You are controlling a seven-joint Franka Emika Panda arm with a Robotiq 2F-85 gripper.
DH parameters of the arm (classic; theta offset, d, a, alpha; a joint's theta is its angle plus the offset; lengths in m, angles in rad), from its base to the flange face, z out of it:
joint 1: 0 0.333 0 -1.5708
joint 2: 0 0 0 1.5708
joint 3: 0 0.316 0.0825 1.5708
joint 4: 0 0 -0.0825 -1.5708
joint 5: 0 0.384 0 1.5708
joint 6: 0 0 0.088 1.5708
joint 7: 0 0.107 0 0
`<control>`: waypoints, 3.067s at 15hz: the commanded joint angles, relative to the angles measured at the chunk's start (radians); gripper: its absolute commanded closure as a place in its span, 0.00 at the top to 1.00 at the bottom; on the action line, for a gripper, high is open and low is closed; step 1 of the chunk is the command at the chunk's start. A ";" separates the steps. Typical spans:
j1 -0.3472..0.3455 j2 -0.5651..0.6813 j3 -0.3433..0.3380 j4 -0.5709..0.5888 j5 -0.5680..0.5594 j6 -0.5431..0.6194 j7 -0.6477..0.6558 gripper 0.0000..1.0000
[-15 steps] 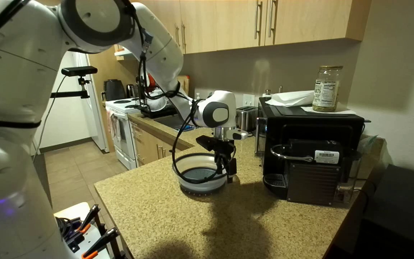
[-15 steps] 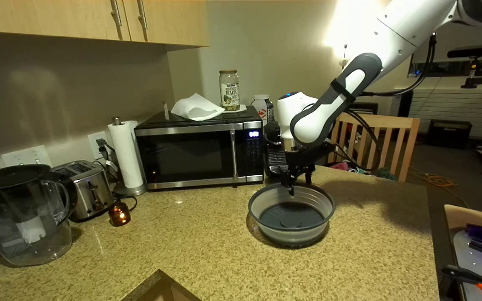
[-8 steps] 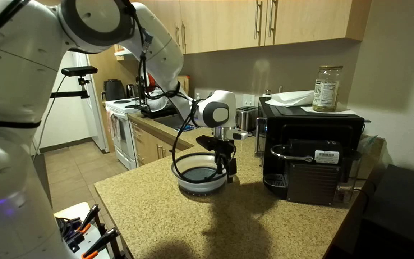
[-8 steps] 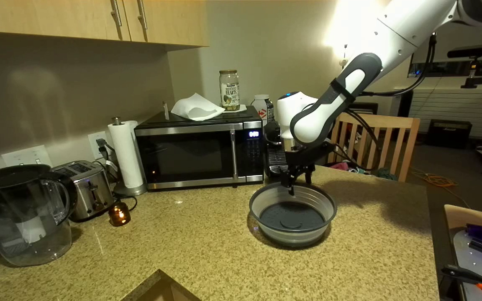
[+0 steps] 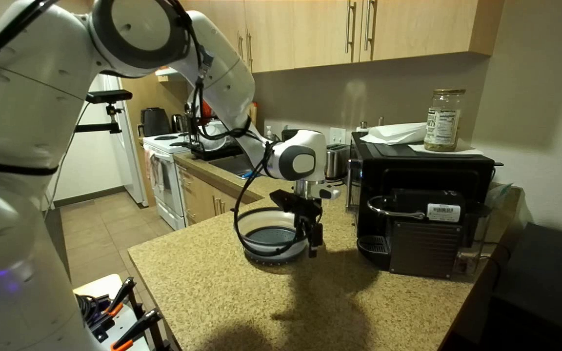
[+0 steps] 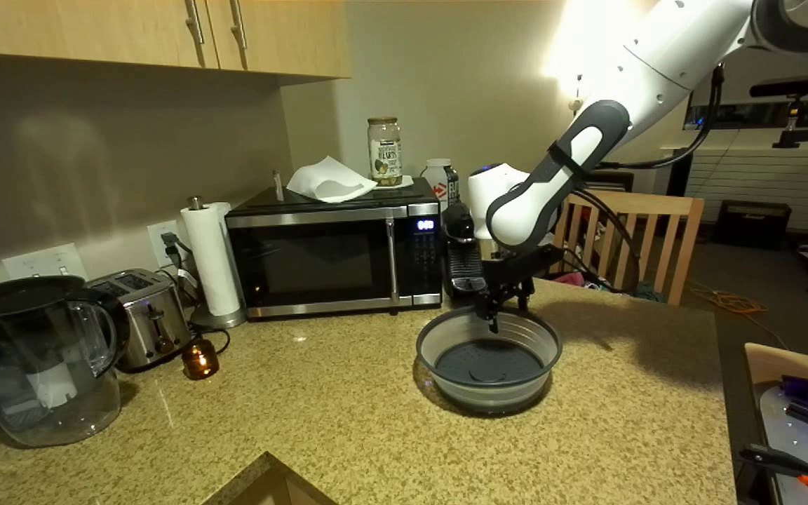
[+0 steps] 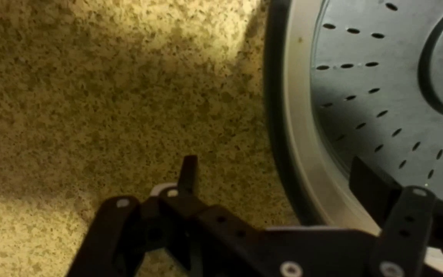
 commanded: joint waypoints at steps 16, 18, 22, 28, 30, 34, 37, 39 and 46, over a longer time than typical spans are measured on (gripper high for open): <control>0.041 0.082 -0.039 0.028 0.062 0.000 0.142 0.01; 0.051 0.072 -0.055 0.021 0.051 0.009 0.158 0.04; 0.080 0.055 -0.098 0.009 0.011 0.011 0.211 0.04; 0.128 0.029 -0.159 -0.009 -0.118 0.002 0.324 0.04; 0.140 0.020 -0.174 -0.013 -0.166 -0.006 0.361 0.04; 0.156 -0.001 -0.198 -0.027 -0.259 -0.022 0.427 0.04; 0.152 -0.038 -0.195 -0.050 -0.301 -0.020 0.446 0.04; 0.151 -0.083 -0.188 -0.081 -0.326 -0.008 0.451 0.04; 0.165 -0.299 -0.142 -0.206 -0.466 -0.021 0.531 0.04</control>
